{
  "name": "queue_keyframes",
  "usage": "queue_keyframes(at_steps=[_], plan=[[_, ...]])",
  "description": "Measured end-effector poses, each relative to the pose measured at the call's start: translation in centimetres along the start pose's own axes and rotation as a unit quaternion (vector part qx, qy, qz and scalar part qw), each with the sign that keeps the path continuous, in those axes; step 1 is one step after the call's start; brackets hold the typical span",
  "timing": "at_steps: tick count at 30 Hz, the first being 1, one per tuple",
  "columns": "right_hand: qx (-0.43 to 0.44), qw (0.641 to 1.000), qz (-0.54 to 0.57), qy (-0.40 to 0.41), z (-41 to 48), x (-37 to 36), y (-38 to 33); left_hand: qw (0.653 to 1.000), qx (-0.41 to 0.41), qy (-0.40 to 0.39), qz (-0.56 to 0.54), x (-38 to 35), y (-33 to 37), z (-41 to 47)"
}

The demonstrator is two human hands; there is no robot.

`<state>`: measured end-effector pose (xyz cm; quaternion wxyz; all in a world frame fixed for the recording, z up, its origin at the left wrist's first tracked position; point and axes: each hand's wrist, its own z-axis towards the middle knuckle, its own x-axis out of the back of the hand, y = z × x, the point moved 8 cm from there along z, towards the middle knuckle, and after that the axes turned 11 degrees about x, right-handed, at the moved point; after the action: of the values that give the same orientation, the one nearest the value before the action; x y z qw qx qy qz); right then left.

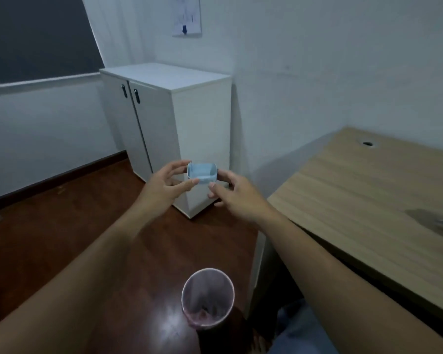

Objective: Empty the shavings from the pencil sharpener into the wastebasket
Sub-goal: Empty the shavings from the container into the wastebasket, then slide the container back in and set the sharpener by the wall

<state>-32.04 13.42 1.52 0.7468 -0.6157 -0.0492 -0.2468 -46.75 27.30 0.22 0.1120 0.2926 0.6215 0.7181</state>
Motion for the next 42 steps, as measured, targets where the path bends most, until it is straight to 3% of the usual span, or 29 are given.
queue_keyframes(at_steps=[15, 23, 30, 35, 42], plan=[[-0.011, 0.969, -0.231, 0.09, -9.2, 20.7, -5.6, 0.988, -0.088, -0.126, -0.004, -15.9, 12.4, -0.3], [-0.053, 0.904, -0.414, 0.089, -17.6, 31.4, -5.5, 0.971, -0.081, -0.225, -0.025, -26.3, 15.1, -1.6], [-0.159, 0.914, -0.334, 0.165, -26.2, 40.0, -1.5, 0.953, -0.042, -0.296, -0.043, -34.3, 14.7, -3.0], [-0.211, 0.94, -0.189, 0.192, -29.8, 41.3, 4.4, 0.946, -0.035, -0.317, -0.064, -38.2, 14.0, -3.3], [-0.145, 0.947, -0.135, 0.251, -30.5, 42.4, 8.0, 0.945, -0.058, -0.321, -0.029, -41.4, 14.2, -2.9]])
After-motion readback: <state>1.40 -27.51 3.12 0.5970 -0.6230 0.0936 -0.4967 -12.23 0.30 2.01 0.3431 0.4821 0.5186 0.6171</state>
